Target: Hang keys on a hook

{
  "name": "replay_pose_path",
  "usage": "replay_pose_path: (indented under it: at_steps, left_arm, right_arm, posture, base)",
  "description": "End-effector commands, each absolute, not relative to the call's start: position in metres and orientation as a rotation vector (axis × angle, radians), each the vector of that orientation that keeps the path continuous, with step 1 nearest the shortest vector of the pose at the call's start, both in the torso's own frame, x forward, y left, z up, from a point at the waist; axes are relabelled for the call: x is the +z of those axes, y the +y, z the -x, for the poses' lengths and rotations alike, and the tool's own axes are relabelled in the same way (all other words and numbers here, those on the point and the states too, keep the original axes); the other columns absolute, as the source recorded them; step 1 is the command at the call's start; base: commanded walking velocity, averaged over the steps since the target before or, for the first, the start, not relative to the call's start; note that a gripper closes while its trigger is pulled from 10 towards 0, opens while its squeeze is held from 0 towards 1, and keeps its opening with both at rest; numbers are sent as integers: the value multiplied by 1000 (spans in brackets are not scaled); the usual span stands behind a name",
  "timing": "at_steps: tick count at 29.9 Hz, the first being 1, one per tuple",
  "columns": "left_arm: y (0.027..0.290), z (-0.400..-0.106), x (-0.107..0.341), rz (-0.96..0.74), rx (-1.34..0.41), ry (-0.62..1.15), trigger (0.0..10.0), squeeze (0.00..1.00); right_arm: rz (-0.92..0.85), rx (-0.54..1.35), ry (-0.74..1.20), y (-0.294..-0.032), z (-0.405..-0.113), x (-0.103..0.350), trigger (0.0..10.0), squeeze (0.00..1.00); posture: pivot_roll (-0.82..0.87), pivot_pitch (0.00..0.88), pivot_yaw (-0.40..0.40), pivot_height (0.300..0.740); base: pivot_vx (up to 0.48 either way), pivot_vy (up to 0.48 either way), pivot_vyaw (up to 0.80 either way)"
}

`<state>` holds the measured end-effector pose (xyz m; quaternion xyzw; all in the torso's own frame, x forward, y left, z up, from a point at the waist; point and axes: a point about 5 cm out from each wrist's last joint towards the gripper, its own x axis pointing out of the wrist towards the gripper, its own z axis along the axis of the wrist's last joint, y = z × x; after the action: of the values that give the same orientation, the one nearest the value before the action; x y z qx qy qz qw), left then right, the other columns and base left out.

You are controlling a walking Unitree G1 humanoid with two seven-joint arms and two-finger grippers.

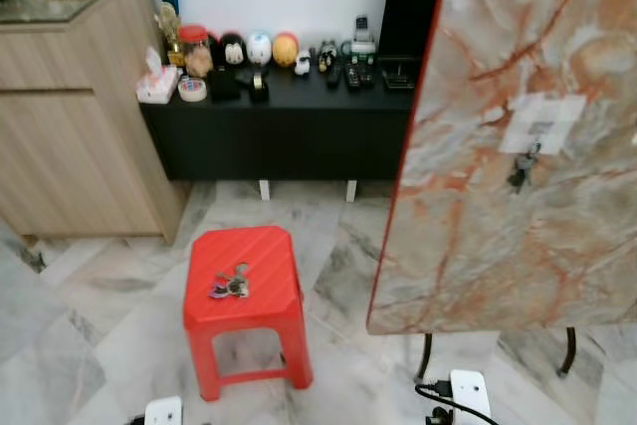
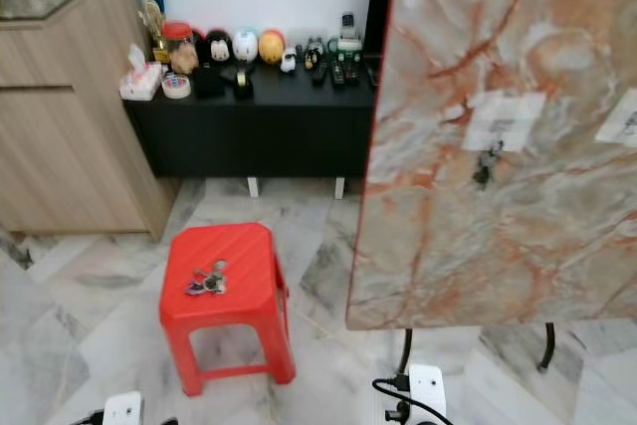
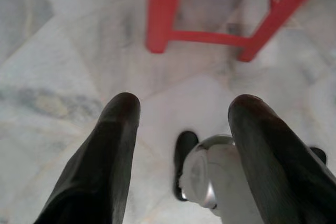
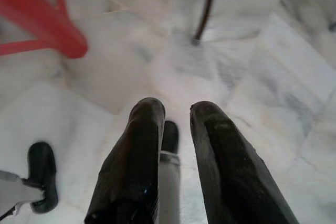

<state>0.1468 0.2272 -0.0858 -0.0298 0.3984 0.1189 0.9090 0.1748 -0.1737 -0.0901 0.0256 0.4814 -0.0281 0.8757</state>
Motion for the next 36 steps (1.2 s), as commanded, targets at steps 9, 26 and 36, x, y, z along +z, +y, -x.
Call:
replay_pose_path:
  at_steps: [9, 26, 36]
  left_arm:
    - [232, -143, -86, 39, 248, 834, 10000, 0]
    - [237, -150, -82, 9, 231, 818, 10000, 0]
    - [237, -150, -82, 21, 238, 808, 10000, 0]
  right_arm:
    - [-67, -33, 982, -165, -181, -88, 10000, 0]
    - [-71, -26, 985, -162, -180, -88, 10000, 0]
    - [-67, -16, 986, -162, -180, -88, 10000, 0]
  posture:
    - [90, 0, -29, 740]
    - [92, 0, -12, 740]
    - [93, 0, -13, 740]
  base:
    - [0, 455, 0]
    - [0, 265, 0]
    - [0, 0, 0]
